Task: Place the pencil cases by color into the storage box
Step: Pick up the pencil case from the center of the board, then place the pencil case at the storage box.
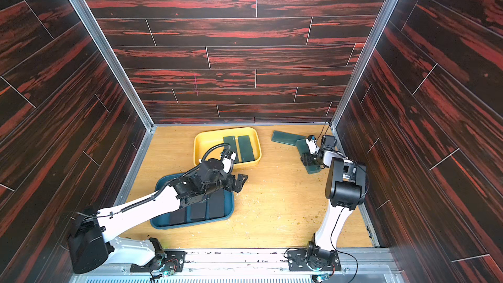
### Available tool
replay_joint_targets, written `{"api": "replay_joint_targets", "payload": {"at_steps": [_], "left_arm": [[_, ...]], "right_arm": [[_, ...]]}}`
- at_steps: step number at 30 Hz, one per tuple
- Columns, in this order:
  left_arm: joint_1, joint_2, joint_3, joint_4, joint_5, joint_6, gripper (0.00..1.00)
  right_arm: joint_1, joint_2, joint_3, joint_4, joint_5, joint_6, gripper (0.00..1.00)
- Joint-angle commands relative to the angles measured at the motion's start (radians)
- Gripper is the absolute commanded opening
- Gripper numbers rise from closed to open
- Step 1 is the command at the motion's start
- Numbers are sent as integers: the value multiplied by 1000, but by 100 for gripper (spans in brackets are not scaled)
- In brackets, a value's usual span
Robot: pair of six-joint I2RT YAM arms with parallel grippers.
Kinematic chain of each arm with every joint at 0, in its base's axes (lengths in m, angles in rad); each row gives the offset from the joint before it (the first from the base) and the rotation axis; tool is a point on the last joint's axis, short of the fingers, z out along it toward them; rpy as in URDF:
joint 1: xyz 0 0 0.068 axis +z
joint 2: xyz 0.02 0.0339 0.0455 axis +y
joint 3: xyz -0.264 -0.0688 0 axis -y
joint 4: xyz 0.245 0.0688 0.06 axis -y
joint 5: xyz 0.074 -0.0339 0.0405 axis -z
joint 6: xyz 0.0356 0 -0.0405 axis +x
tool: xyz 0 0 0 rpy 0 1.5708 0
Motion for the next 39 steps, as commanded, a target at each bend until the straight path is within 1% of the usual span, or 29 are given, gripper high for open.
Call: {"api": "replay_joint_targets", "payload": {"at_steps": [1, 10, 13, 17, 22, 25, 29, 31, 34, 39], "left_arm": [[4, -56, -15, -67, -77, -27, 100], [55, -129, -39, -140, -94, -47, 100], [75, -150, -55, -155, -92, -52, 100], [109, -168, -68, -184, -87, -53, 100], [148, -189, -69, -215, -82, -51, 100], [167, -192, -66, -238, -84, -52, 100], [185, -191, -58, -262, -89, -51, 100], [194, -188, -51, -279, -96, -51, 100], [207, -188, -48, -293, -102, -49, 100], [223, -180, -38, -312, -115, -52, 100]], "right_arm": [[28, -78, 46, -16, -10, 23, 58], [106, -88, 81, -26, 54, 62, 56], [138, -71, 130, -69, 98, 82, 56], [185, -71, 178, -113, 101, 97, 56], [241, -66, 272, -198, 94, 171, 56], [298, -76, 314, -226, 124, 193, 56], [357, -87, 377, -264, 130, 257, 55], [395, -88, 402, -278, 155, 279, 55], [445, -87, 437, -288, 203, 318, 55], [513, -89, 453, -243, 233, 410, 54]]}}
